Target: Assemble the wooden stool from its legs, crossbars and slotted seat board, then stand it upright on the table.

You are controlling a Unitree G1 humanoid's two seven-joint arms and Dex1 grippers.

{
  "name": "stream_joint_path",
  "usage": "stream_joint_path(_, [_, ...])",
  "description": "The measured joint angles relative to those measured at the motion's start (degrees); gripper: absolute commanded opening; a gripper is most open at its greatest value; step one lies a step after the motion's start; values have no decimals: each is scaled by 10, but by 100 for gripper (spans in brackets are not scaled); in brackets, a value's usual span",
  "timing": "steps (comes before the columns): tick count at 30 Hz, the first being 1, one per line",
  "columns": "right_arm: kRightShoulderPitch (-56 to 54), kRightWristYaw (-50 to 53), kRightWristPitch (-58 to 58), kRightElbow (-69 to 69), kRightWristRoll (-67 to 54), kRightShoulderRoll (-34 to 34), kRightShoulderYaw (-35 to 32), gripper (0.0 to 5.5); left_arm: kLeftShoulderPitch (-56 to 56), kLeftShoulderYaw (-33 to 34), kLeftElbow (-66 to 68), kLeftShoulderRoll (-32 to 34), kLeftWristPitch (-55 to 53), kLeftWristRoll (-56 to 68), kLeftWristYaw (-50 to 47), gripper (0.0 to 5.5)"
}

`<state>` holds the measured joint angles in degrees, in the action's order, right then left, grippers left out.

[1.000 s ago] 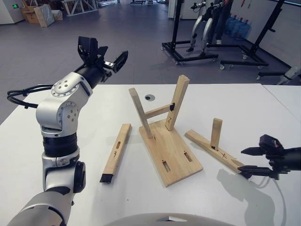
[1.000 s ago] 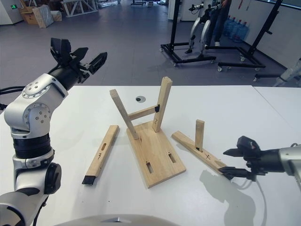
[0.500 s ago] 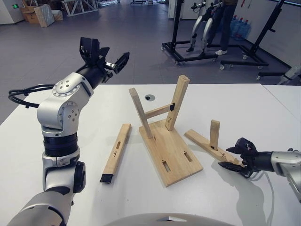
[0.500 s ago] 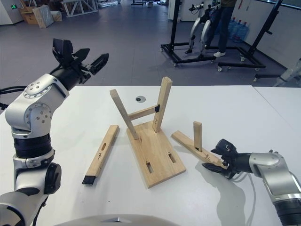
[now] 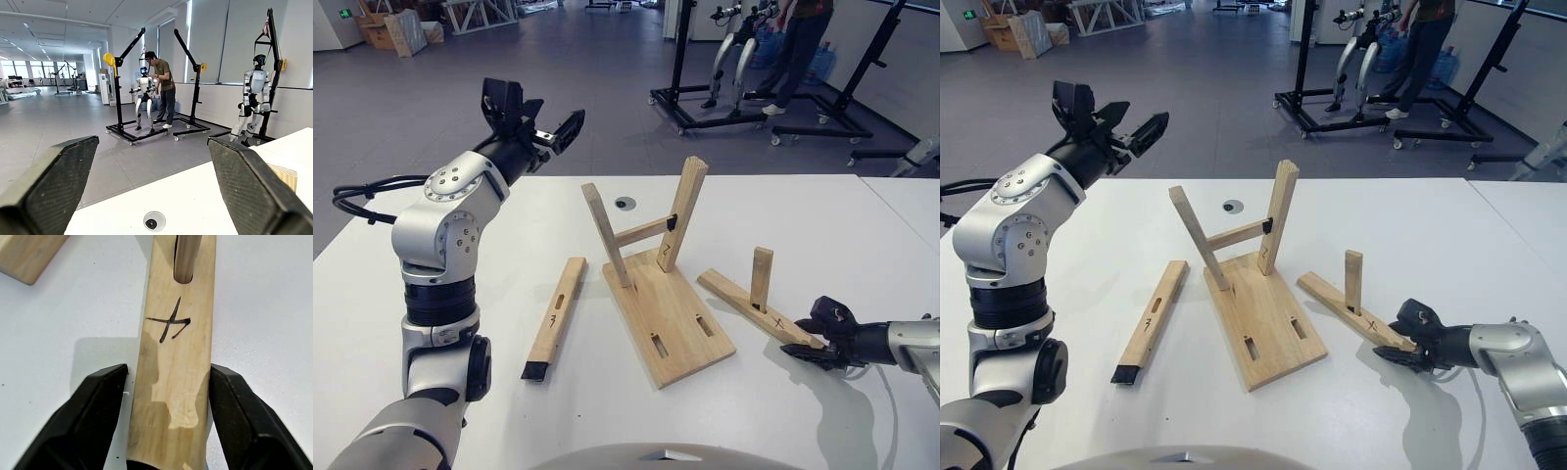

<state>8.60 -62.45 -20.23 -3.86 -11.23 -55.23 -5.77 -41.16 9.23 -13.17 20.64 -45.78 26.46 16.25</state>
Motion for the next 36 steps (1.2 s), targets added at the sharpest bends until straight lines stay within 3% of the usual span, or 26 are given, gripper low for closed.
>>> stream_joint_path(2, [1,5,4,3,0,3,1,209,0,0,0,0,0,0,0,407])
stream_joint_path(12, [-43,43,-43,-7,-36,37,-23,207,-1,2,4,0,0,0,3,407])
stream_joint_path(20, [-425,239,-156,-73,-129,118,-119,205,-28,20,24,-6,0,24,5,407])
stream_joint_path(23, [-554,269,-188,-59,-146,146,-99,205,-72,37,31,-1,1,43,7,407])
stream_joint_path(28, [-731,320,-269,-1,-157,229,-18,205,-162,51,78,66,35,26,34,407])
stream_joint_path(32, [-752,353,-372,68,-172,293,42,205,-222,36,86,89,48,5,39,407])
stream_joint_path(36, [-753,372,-463,105,-179,311,84,205,-264,26,81,96,43,-2,33,407])
